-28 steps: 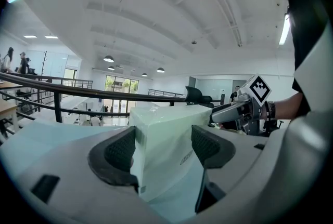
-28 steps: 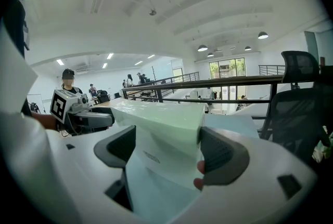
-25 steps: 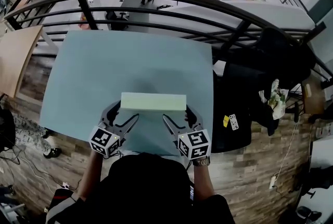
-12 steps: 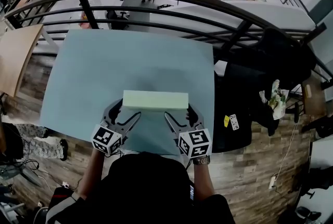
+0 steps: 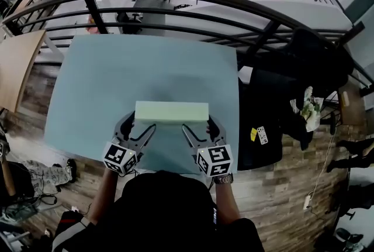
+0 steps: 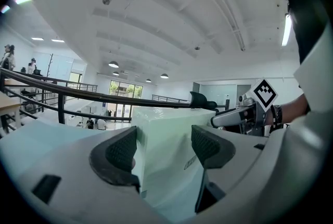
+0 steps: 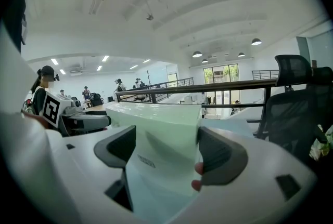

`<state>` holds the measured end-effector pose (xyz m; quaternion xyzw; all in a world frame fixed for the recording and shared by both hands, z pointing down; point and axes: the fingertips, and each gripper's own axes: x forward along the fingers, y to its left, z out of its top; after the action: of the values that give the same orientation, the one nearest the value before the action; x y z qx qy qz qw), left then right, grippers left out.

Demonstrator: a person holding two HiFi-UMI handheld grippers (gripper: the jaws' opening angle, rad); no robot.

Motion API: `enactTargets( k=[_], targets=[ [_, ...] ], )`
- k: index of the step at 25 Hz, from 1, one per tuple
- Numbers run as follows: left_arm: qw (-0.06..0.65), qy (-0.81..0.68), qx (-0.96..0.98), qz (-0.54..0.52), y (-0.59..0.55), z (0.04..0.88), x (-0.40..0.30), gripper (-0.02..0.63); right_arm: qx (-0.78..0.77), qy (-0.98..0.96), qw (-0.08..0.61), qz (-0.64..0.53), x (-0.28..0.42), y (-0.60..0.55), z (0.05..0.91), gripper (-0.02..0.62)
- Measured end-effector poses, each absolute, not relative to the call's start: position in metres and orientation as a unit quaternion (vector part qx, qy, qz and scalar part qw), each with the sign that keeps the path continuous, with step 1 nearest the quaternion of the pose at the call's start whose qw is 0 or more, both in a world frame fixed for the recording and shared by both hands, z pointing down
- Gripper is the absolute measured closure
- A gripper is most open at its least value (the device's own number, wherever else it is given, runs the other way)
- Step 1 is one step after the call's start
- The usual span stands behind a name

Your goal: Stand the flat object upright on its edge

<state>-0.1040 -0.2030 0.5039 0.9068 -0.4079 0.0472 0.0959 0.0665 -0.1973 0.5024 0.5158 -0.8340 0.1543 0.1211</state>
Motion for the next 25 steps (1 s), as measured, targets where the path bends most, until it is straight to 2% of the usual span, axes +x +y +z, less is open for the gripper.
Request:
enactTargets(
  k=[25],
  targets=[
    [0.079, -0.430, 0.898, 0.044, -0.2073, 0.5083, -0.1099, 0.284, 0.538, -0.822, 0.120, 0.139, 0.0717, -0.2038, 0.5049, 0.229]
  ],
)
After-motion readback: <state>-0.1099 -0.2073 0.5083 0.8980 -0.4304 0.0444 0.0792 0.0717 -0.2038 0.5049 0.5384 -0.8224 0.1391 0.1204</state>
